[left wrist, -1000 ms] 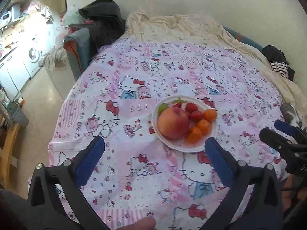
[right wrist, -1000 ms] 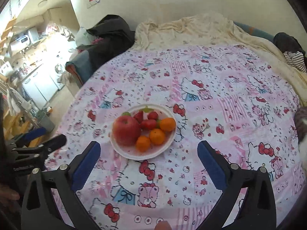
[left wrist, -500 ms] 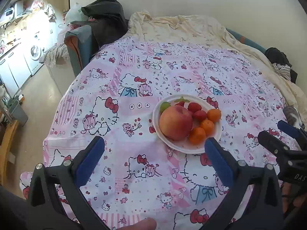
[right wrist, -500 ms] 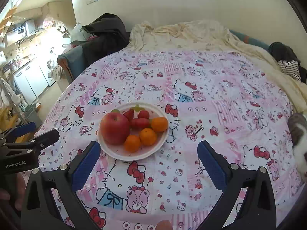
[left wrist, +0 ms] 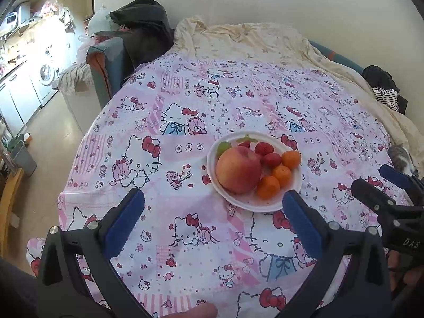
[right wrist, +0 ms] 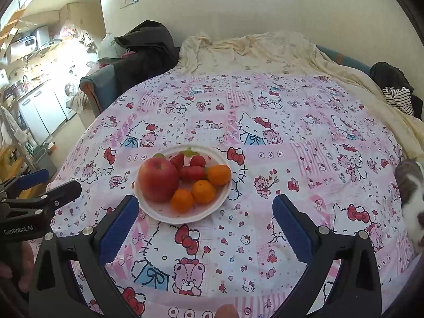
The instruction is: Organize fruits
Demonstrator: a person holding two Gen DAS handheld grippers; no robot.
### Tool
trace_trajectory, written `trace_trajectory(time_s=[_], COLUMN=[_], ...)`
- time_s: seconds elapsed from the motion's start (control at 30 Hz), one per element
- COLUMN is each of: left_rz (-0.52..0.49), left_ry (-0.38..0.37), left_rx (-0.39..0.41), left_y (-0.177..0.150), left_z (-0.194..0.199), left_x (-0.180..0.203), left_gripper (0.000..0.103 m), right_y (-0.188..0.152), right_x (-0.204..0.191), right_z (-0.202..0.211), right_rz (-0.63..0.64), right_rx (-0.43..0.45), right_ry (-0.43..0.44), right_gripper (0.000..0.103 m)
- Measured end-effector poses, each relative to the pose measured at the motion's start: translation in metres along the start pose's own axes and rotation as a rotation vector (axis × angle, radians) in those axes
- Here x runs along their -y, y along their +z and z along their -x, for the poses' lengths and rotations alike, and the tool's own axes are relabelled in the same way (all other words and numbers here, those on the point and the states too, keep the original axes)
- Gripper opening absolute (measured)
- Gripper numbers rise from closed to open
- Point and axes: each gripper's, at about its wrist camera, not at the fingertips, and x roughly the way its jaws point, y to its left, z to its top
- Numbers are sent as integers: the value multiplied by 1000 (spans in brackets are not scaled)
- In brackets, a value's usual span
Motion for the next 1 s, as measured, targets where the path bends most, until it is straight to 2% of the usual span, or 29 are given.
trace_trajectory(time_s=[1.0], left_rz=[0], left_ry=[-16], left_rx=[12], left_y=[1], left_z=[4], left_x=[2], left_gripper=[103], right_y=[-2], right_x=[3], right_z=[-3], right_rz=[3], right_rx=[-5], right_ry=[0], right_gripper=[103])
